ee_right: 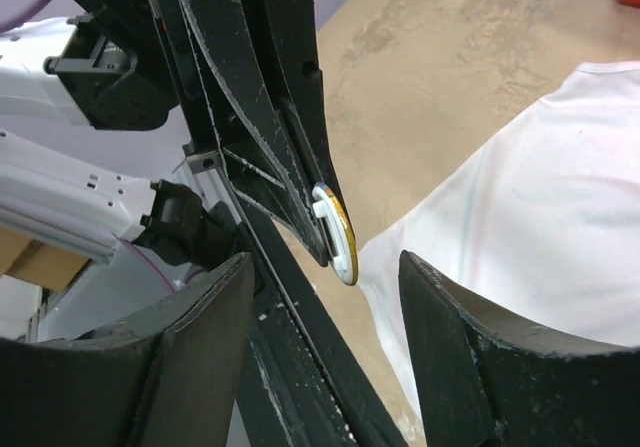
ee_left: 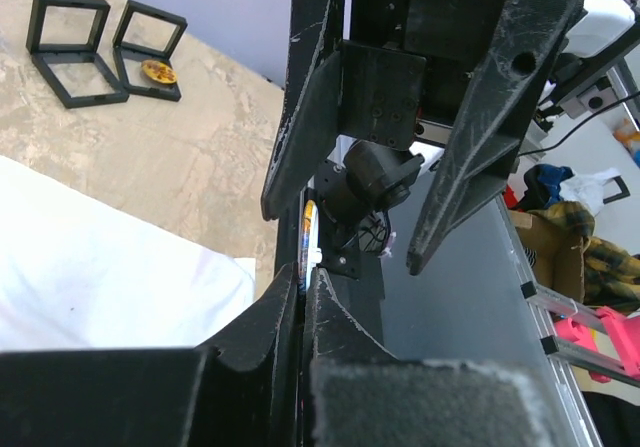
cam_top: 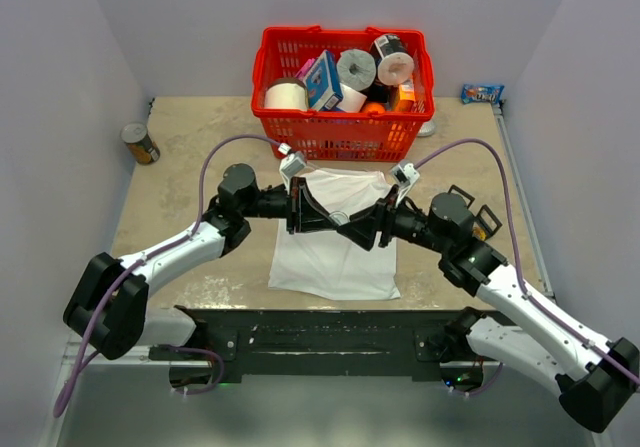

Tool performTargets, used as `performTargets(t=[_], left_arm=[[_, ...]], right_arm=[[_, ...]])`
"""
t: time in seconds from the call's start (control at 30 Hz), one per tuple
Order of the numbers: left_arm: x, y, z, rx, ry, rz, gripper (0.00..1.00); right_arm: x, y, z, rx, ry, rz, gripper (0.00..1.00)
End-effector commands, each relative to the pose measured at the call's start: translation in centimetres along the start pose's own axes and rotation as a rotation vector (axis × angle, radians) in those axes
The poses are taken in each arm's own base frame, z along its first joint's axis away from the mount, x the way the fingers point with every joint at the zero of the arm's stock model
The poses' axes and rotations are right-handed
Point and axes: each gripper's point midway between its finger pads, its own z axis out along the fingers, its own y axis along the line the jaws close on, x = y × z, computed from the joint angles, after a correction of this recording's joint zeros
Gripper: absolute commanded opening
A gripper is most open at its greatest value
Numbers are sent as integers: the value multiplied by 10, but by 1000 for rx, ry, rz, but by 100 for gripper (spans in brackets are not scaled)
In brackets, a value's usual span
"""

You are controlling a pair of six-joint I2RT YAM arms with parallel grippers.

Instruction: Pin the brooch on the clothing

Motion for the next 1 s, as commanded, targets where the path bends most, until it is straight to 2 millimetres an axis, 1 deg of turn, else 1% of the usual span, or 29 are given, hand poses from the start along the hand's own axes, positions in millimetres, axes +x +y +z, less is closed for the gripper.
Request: performTargets(t=[0.0,0.13,0.2,0.27,0.57,0.7,0.73,0.83,0.9,0.97], left_arm=[[-15,-11,-1,23,-48,52,0],[-15,-11,-1,25,-46,53,0],[-15,-11,-1,25,-46,53,0],[-15,-11,-1,25,-46,53,0],[-15,-11,-1,24,-47,53,0],[-16,-11,-2,22,-48,55,0],[-15,-11,-1,23,-47,56,0],[-15,-11,-1,24,-42,60,0],[-14,-11,0,22,-35,58,0],[-13,-12,1,25,-31,64,0]], right_arm=[[-28,9,5,-25,-105,-15,60],[-30,10,7,-30,-113,-16,52],[-31,10,8,-31,-114,-20,50],[-30,8,10,-31,-106,-17,46],[-24,2,13,-11,-88,-18,33],[-22,-4,14,12,-82,-17,23],[-21,-6,15,20,-83,-18,18],[-19,-10,17,38,-72,-12,13],[-19,-13,18,51,-68,-17,12],[-18,-19,20,79,-63,-13,10]])
